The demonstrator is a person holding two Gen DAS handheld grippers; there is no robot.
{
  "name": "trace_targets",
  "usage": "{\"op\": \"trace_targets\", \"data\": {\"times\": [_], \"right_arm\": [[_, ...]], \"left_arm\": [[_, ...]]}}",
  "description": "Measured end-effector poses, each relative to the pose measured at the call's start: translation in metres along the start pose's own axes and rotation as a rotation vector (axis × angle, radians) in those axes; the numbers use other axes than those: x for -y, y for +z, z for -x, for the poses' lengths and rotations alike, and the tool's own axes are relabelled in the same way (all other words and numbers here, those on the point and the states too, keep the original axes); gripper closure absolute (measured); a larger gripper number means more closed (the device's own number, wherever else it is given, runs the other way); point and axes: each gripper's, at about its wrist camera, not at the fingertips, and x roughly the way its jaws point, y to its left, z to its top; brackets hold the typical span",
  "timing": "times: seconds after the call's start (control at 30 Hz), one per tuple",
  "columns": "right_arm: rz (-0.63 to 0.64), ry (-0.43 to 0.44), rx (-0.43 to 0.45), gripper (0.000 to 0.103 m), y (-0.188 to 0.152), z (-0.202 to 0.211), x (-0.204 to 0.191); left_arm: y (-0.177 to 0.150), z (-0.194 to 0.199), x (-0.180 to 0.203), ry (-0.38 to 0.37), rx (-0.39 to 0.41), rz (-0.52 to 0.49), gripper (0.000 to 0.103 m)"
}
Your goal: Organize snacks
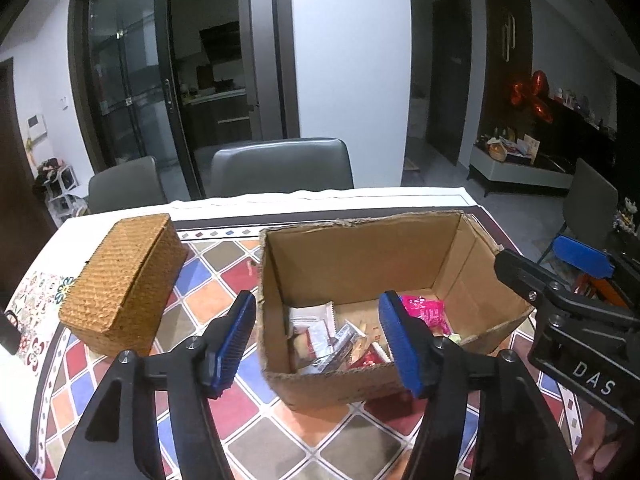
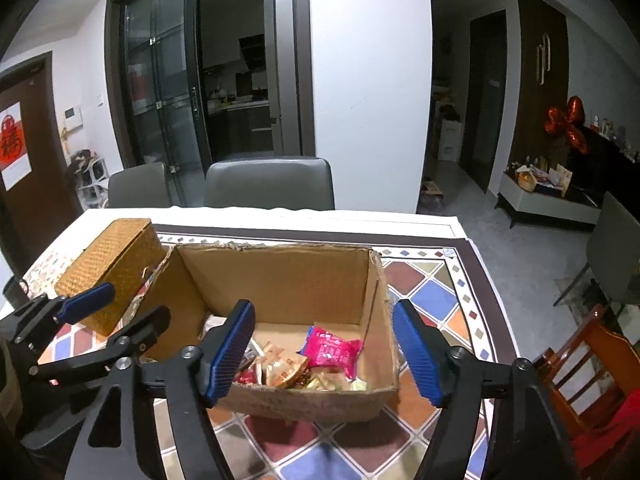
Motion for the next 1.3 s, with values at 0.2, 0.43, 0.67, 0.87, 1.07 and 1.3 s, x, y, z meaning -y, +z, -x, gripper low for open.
{"op": "trace_targets", "data": {"times": [0.2,0.43,0.67,0.87,1.07,1.3], "right_arm": [[-0.001,-0.015,0.015,0.024,-0.002,0.018,-0.003],[0.001,-0.027,0.031,0.020,-0.007,0.041,-0.005],[-0.007,-0.046,0.048,0.017,-0.011,0.063,-0.007],[-0.004,-0.055,0.054,0.017,-0.021,0.081,-0.010],[-0.004,-0.064,0.060,0.015,-0.029,0.096,-0.011],[-0.010,-0.062,0.060,0.014,-0.037,0.109,-0.011]], "left_arm": [[-0.002,0.021,-0.002,0.023,0.026,-0.007,0.032],[-0.008,0.045,-0.005,0.031,0.045,0.000,0.027],[-0.015,0.068,-0.007,0.052,0.070,0.005,0.019],[-0.024,0.085,-0.009,0.055,0.080,0.006,0.018],[-0.032,0.099,-0.011,0.057,0.086,0.012,0.016],[-0.044,0.116,-0.013,0.059,0.091,0.021,0.016]]}}
